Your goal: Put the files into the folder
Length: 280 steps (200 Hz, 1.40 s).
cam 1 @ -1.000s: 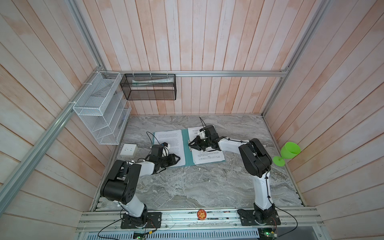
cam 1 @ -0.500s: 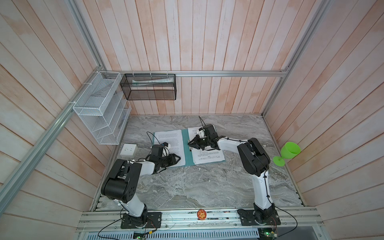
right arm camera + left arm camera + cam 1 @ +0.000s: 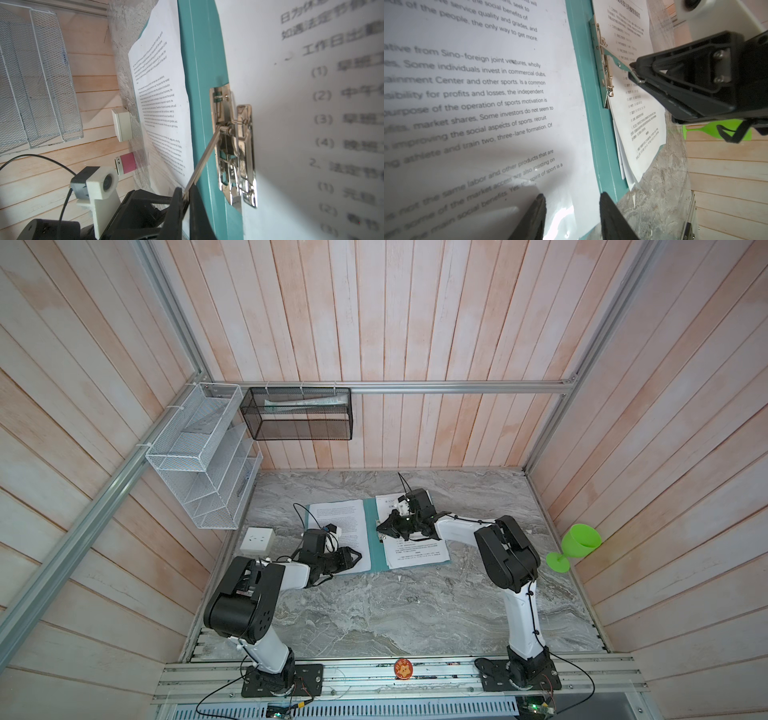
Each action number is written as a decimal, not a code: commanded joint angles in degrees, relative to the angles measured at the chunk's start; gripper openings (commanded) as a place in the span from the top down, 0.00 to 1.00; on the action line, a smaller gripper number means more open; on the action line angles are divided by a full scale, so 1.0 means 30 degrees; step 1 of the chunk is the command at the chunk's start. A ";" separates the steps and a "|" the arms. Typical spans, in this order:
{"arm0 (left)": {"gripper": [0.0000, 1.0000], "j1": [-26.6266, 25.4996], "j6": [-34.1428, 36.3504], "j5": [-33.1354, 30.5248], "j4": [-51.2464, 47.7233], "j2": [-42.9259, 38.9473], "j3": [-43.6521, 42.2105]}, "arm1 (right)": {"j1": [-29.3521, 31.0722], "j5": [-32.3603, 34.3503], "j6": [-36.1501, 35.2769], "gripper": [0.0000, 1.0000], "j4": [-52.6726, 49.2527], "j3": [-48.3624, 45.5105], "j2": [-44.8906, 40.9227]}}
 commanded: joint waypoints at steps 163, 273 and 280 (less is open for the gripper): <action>0.56 0.0251 0.0454 -0.0891 -0.1207 0.1087 -0.0083 | -0.0097 0.1911 -0.2304 1.00 -0.2028 -0.1714 0.1074; 0.57 0.0346 0.0418 -0.0855 -0.1381 0.1227 0.0047 | -0.0144 0.5251 -0.4394 1.00 -0.4159 -0.1705 0.2100; 0.57 0.0339 0.0411 -0.0898 -0.1382 0.1249 0.0041 | -0.0152 0.5425 -0.4502 1.00 -0.4307 -0.1692 0.2121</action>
